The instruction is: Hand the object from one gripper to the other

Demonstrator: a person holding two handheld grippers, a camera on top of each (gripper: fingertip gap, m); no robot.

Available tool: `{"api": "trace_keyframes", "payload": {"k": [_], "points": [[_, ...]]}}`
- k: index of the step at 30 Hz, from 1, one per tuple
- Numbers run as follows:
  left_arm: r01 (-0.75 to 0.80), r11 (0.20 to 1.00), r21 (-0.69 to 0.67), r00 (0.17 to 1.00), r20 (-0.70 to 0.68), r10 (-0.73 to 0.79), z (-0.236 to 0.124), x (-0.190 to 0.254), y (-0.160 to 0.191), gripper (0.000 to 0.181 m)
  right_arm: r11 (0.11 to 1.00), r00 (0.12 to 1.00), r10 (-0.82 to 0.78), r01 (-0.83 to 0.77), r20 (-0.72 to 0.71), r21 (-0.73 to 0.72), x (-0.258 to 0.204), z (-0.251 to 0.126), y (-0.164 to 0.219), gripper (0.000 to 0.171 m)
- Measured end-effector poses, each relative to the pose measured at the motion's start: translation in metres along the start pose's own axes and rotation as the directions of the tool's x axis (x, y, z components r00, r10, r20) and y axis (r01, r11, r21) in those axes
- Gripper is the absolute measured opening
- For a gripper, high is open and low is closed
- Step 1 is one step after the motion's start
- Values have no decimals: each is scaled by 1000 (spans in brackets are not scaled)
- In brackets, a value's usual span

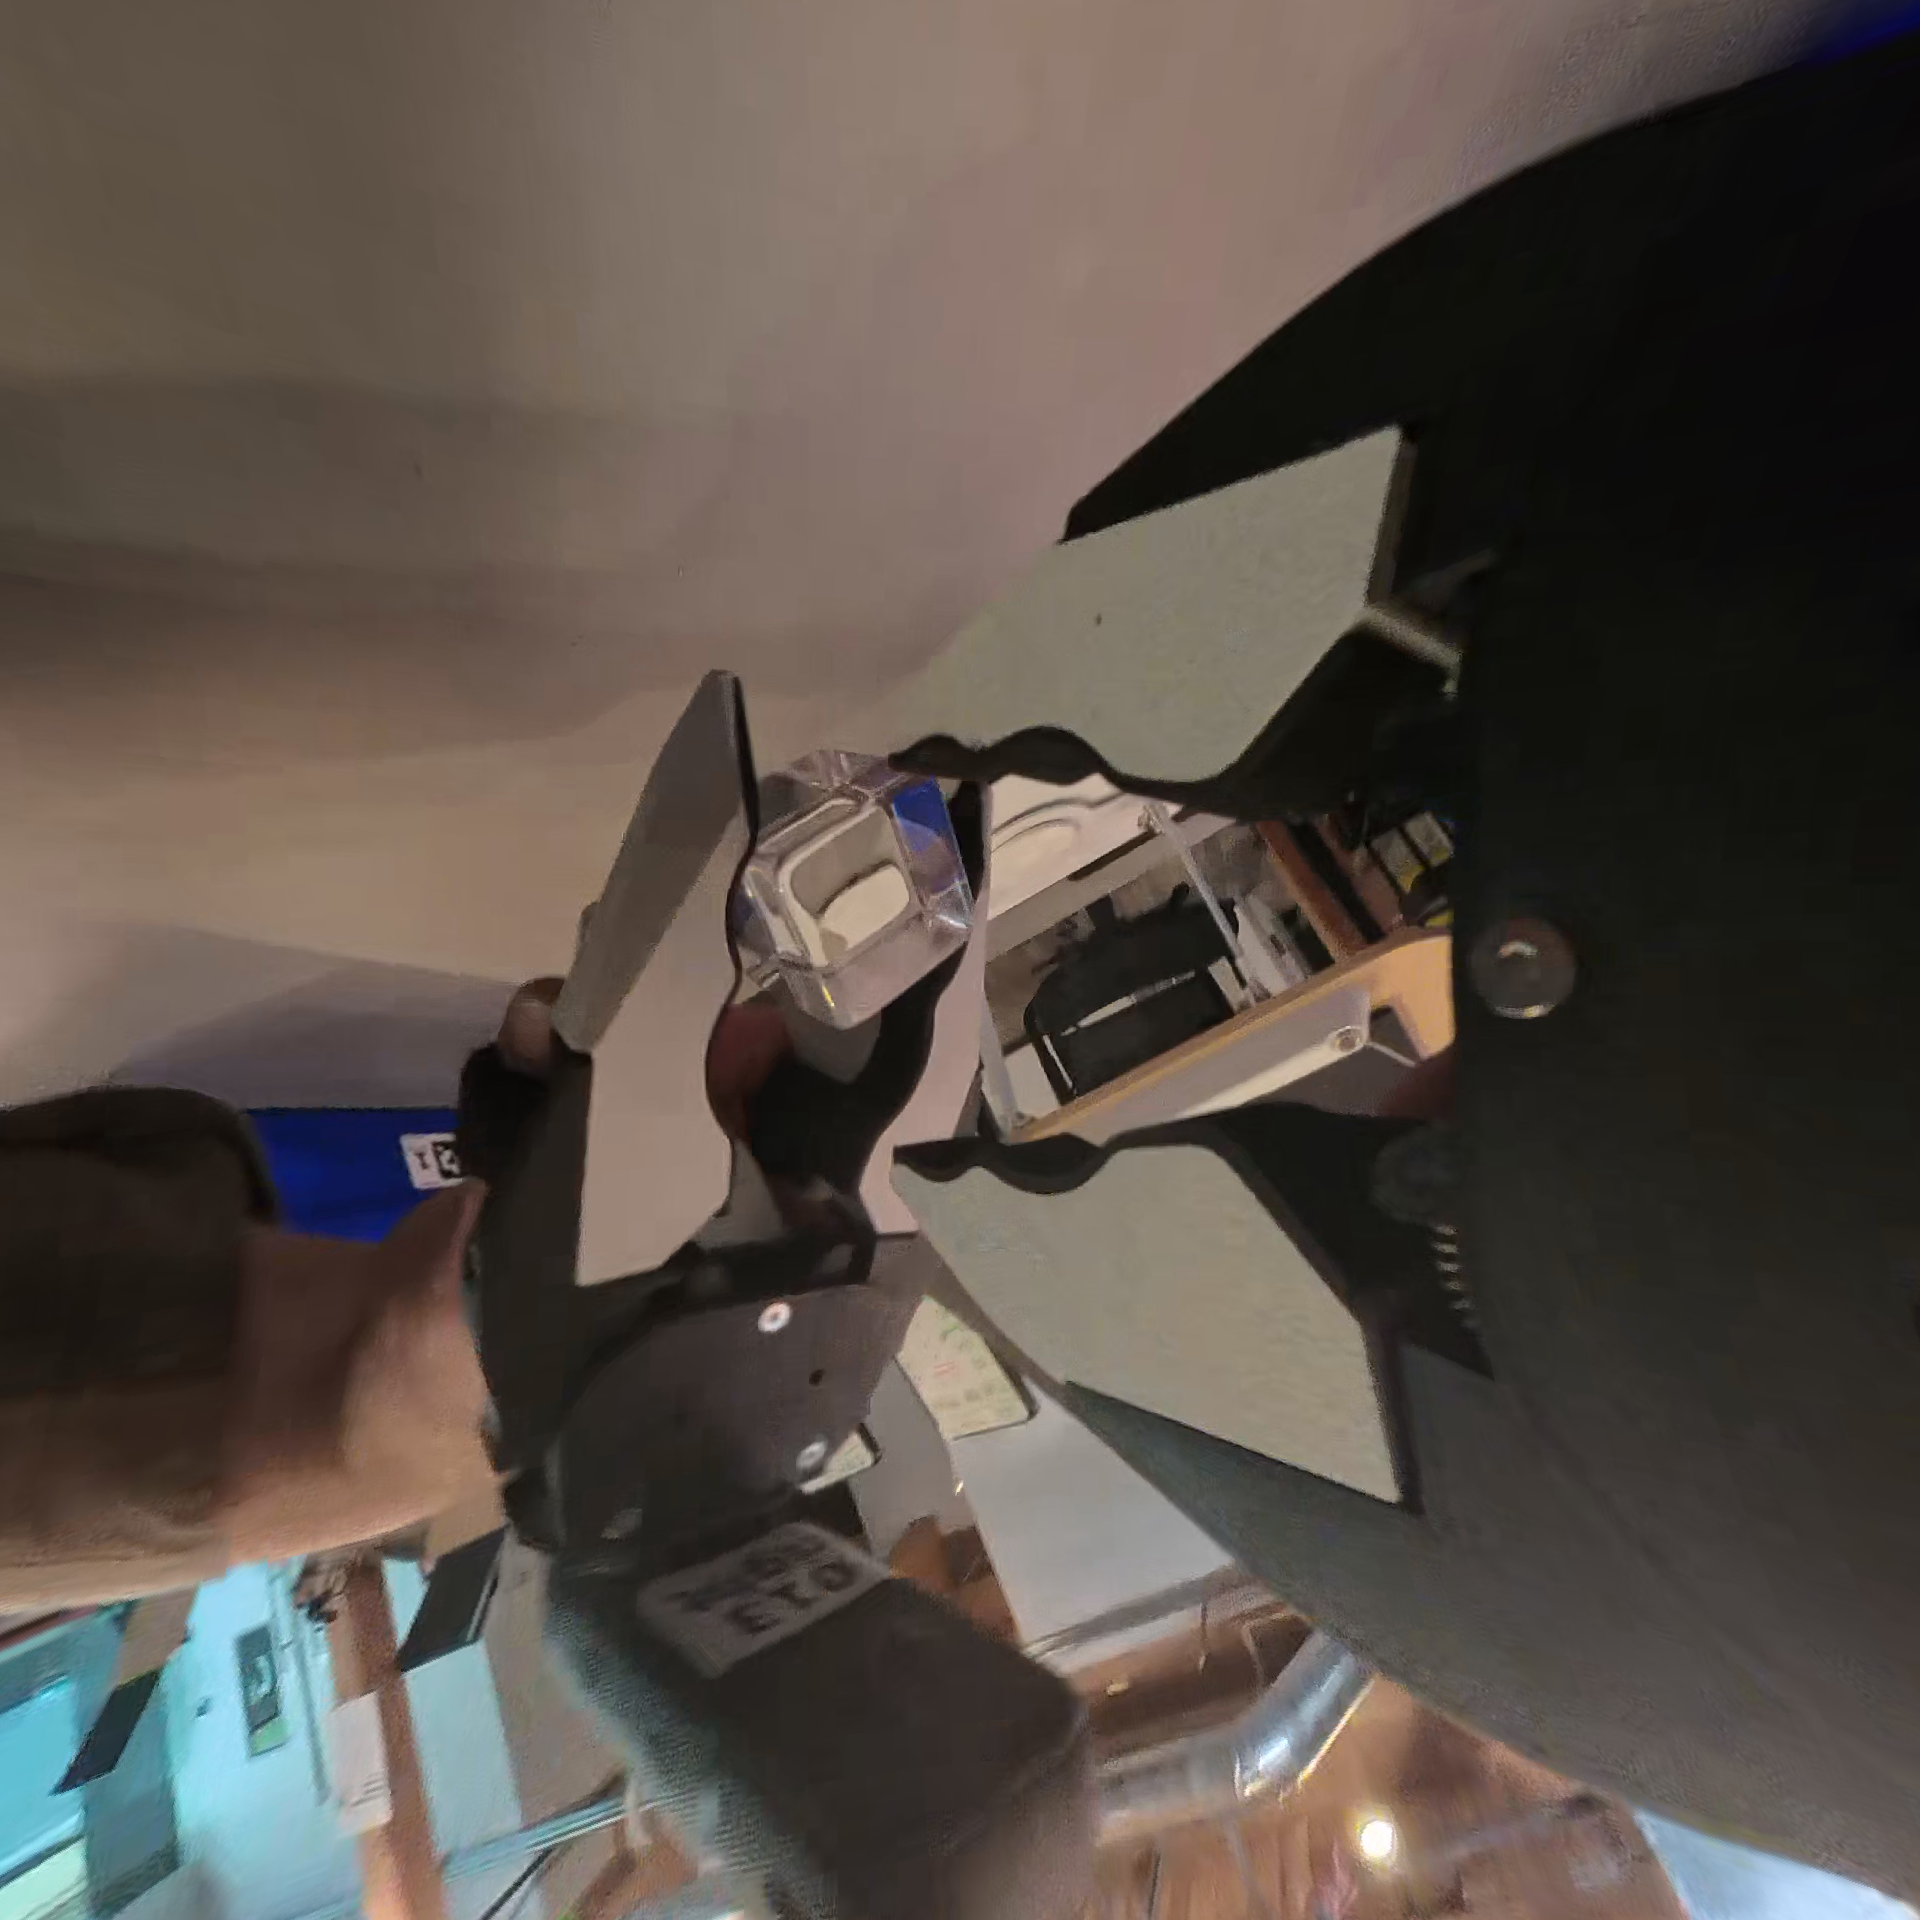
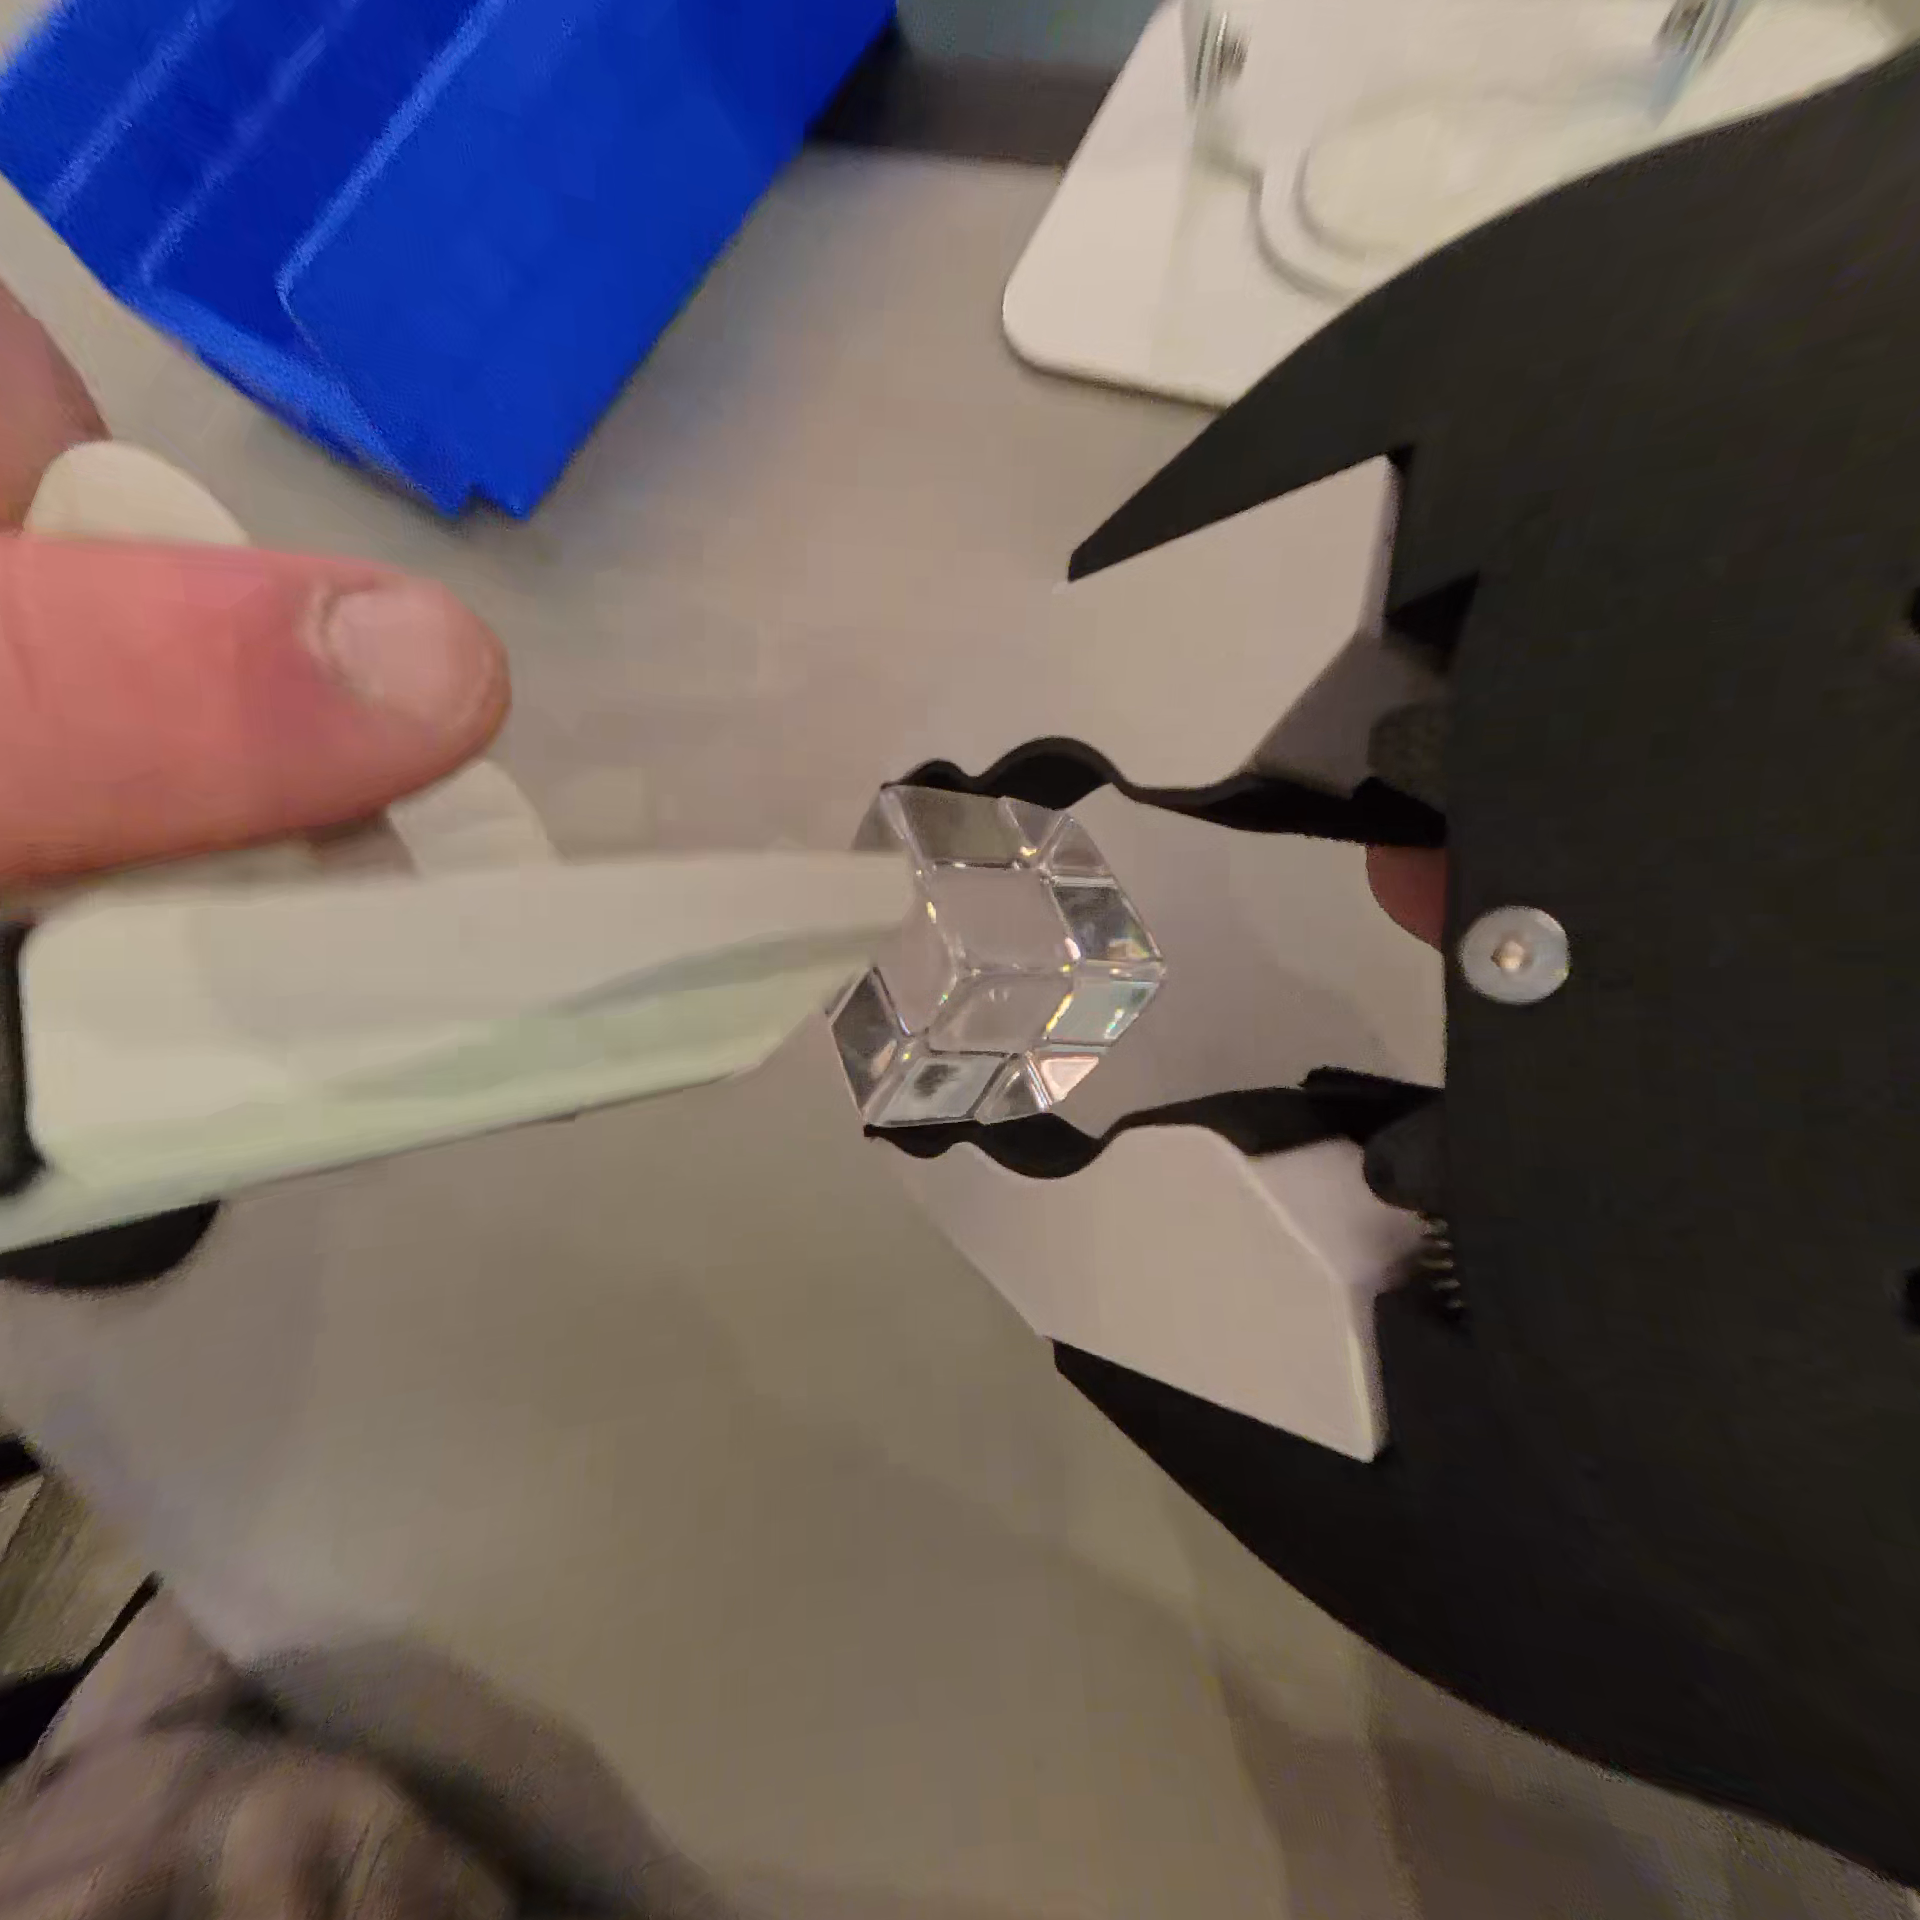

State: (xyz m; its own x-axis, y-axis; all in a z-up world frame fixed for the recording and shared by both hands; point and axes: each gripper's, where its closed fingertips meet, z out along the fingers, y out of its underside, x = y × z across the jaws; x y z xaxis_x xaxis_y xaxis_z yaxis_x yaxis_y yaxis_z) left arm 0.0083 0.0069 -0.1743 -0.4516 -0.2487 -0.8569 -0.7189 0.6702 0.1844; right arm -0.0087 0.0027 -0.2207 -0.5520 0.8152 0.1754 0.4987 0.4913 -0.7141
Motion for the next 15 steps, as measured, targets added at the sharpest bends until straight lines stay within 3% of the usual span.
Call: {"api": "trace_keyframes", "payload": {"k": [7, 15], "points": [[-168, 985, 44, 986, 2, 168, 19, 15, -30, 72, 992, 950, 76, -103, 304, 74, -42, 0, -1, 57], [-160, 986, 41, 987, -8, 161, 33, 22, -43, 55, 987, 914, 100, -141, 394, 75, -53, 0, 1, 56]]}}
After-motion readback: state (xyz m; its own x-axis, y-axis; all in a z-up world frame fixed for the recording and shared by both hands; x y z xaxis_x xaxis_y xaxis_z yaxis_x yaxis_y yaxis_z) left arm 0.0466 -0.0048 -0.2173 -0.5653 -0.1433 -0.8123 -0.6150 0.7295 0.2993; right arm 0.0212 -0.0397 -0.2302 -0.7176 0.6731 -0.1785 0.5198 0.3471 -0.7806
